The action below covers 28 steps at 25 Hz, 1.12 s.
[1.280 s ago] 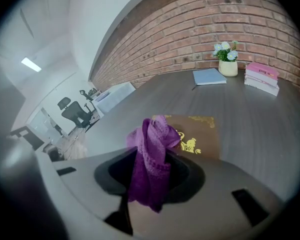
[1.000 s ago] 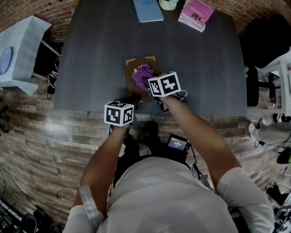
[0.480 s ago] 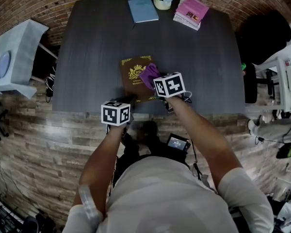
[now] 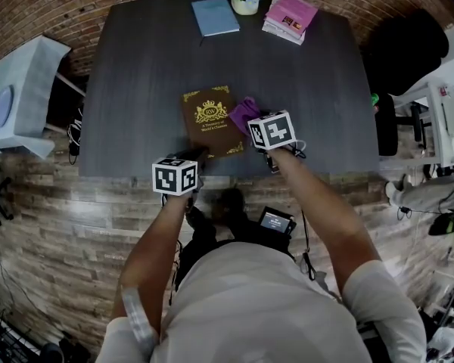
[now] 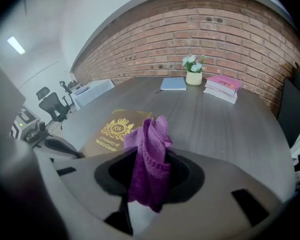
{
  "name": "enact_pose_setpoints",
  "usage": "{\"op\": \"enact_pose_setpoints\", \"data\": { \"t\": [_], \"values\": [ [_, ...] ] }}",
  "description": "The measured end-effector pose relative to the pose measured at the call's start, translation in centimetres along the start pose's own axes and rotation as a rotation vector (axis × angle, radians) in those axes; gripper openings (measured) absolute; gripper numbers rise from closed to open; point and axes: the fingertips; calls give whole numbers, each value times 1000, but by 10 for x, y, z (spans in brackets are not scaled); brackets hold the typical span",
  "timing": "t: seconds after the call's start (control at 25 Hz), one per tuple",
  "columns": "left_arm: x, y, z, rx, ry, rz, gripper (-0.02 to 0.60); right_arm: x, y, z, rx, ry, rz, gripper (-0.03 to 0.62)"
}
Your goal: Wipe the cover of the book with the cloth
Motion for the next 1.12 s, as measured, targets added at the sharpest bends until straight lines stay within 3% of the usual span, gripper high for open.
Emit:
{"op": "enact_pose_setpoints", "data": {
  "t": [0.4,1.12],
  "values": [
    [29,8,-8,32,-96,7,6,21,-2,-14,2,-54,24,133],
    [76,13,18,105,-151,44,6,7,142,-20,43,-83,-210,133]
  ]
}}
Point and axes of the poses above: the fingertips, and each gripper's own axes: x backward along the fingers, y to its left, z out of its underside, and after that the axes turned 5 degrees about x, right-handed
